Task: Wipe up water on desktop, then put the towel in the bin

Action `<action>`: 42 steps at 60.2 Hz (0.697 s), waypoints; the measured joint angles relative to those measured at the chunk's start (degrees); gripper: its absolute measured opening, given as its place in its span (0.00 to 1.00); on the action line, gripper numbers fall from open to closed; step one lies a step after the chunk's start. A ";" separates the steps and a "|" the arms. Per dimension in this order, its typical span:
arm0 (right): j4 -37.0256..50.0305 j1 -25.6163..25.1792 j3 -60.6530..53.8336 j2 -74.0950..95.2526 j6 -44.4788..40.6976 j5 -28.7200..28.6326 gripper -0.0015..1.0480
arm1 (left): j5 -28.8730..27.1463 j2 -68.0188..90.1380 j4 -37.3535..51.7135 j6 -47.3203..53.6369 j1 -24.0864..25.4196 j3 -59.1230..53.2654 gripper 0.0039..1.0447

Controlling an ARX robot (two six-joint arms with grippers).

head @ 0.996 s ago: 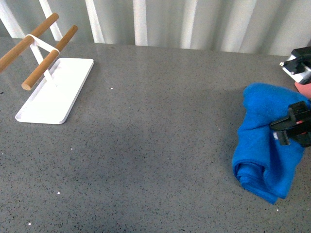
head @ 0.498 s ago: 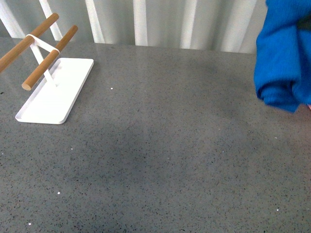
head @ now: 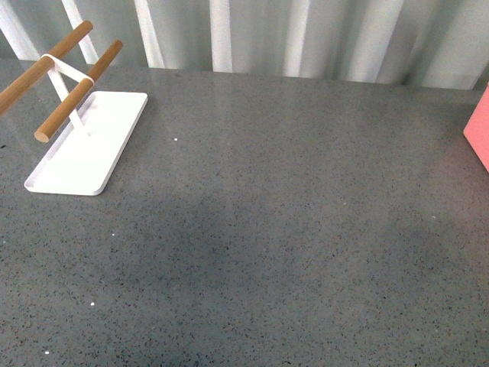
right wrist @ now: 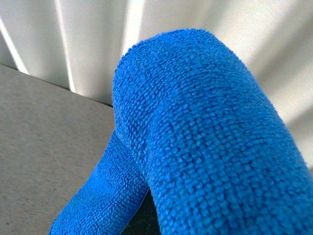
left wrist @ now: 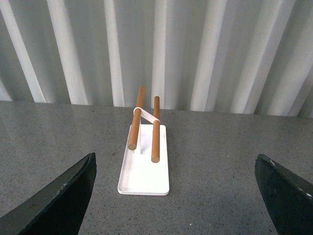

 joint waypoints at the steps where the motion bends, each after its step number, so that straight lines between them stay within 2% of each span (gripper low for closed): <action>1: 0.24 -1.25 -0.55 0.26 -0.11 -0.13 0.04 | 0.02 0.00 0.00 0.00 0.00 0.00 0.94; 6: 1.46 -6.80 -3.28 2.08 -0.35 -0.63 0.04 | 0.02 -0.02 0.00 0.00 0.00 0.00 0.94; 13: 2.60 -10.54 -6.64 4.33 -1.53 -0.57 0.04 | 0.00 0.00 0.00 0.00 0.00 0.00 0.94; 29: 4.35 -13.31 -9.94 8.50 -3.69 -0.50 0.04 | 0.00 0.00 0.00 0.00 0.00 0.00 0.94; 42: 5.07 -13.62 -9.88 14.38 -5.79 2.60 0.04 | 0.02 0.00 0.00 0.02 0.00 0.00 0.94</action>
